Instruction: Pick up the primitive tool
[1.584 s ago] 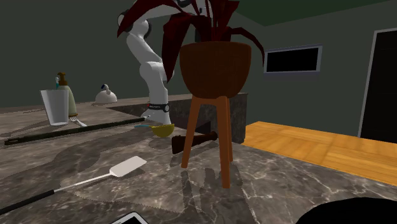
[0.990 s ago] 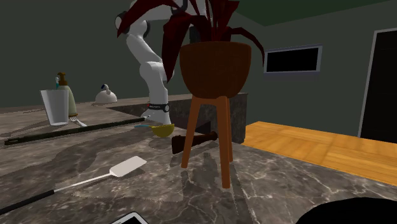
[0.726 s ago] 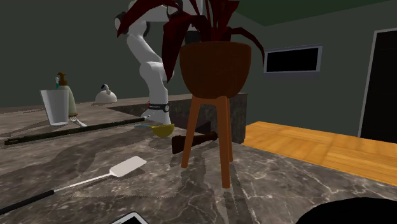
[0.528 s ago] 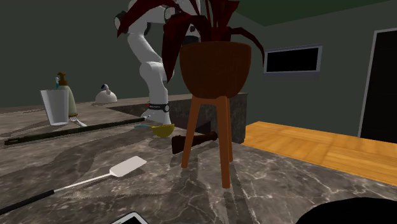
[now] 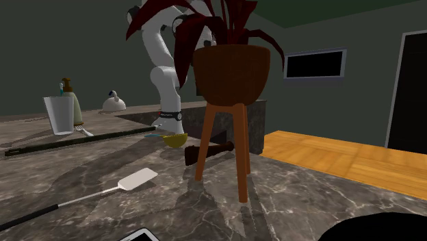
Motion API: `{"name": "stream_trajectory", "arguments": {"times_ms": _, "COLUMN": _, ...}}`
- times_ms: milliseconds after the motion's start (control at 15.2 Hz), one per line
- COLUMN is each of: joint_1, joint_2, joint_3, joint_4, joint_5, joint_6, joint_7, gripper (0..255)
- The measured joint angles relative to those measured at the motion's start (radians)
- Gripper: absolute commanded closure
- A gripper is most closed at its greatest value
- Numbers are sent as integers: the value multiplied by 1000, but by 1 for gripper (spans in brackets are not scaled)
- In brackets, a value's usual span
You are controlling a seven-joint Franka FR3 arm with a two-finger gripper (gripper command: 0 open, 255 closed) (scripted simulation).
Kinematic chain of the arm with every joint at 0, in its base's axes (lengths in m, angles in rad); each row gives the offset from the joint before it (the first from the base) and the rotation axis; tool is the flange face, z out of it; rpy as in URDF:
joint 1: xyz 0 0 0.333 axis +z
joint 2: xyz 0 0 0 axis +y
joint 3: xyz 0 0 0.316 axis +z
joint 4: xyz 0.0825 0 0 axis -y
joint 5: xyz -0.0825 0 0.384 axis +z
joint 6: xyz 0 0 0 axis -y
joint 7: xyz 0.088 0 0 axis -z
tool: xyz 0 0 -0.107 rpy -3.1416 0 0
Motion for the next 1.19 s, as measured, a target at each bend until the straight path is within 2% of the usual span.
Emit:
{"name": "stream_trajectory", "arguments": {"times_ms": 330, "joint_1": 64, "joint_2": 183, "joint_3": -140, "joint_4": 62, "joint_5": 21, "joint_6": 157, "joint_7": -234, "gripper": 0}}
{"name": "stream_trajectory", "arguments": {"times_ms": 594, "joint_1": 145, "joint_2": 401, "joint_3": -256, "joint_4": 151, "joint_5": 174, "joint_6": 288, "joint_7": -494, "gripper": 0}}
{"name": "stream_trajectory", "arguments": {"times_ms": 726, "joint_1": 162, "joint_2": 524, "joint_3": -279, "joint_4": 208, "joint_5": 307, "joint_6": 335, "joint_7": -655, "gripper": 0}}
{"name": "stream_trajectory", "arguments": {"times_ms": 924, "joint_1": 100, "joint_2": 699, "joint_3": -230, "joint_4": 297, "joint_5": 517, "joint_6": 385, "joint_7": -905, "gripper": 0}}
{"name": "stream_trajectory", "arguments": {"times_ms": 1056, "joint_1": 32, "joint_2": 796, "joint_3": -163, "joint_4": 362, "joint_5": 619, "joint_6": 407, "joint_7": -1034, "gripper": 0}}
{"name": "stream_trajectory", "arguments": {"times_ms": 1188, "joint_1": -17, "joint_2": 857, "joint_3": -113, "joint_4": 404, "joint_5": 674, "joint_6": 425, "joint_7": -1112, "gripper": 0}}
